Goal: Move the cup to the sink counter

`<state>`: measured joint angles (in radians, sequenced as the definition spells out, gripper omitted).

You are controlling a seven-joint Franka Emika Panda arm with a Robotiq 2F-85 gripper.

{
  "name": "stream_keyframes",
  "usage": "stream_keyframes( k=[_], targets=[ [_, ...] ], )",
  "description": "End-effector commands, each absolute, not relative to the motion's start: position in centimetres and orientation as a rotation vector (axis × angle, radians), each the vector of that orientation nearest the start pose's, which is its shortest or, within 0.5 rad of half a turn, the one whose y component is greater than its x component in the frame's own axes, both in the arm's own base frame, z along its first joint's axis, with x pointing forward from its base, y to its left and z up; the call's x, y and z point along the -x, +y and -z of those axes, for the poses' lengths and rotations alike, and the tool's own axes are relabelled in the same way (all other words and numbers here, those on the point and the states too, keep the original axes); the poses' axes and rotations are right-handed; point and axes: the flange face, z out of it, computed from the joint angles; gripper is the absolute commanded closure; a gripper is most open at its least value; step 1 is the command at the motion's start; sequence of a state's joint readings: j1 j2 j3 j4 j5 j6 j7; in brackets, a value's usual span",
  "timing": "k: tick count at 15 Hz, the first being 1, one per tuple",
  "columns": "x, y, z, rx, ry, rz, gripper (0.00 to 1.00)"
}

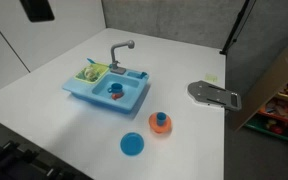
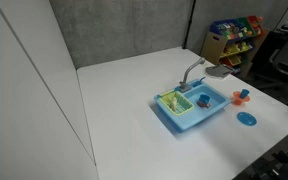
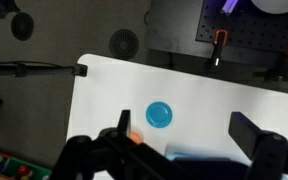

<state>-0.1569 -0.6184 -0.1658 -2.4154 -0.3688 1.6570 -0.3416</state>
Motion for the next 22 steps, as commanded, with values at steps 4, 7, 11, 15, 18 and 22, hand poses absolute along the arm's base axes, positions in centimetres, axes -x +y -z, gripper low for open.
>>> stream_keyframes(
  k=[4,7,11,15,18,22],
  targets=[
    [-32.6,-15.0,-51.4,3.331,-0.189,-0.37,0.0],
    [-34.3,-13.7,-50.8,3.317,-0.201,-0.387,0.0],
    [-37.3,-11.3,-49.8,3.317,-0.183,-0.376,0.0],
    [-40.9,-9.2,-48.1,3.313,-0.118,-0.326,0.0],
    [-43.6,-7.8,-47.0,3.28,-0.073,-0.279,0.0],
    [-47.0,-6.4,-45.3,3.244,0.008,-0.19,0.0]
  ],
)
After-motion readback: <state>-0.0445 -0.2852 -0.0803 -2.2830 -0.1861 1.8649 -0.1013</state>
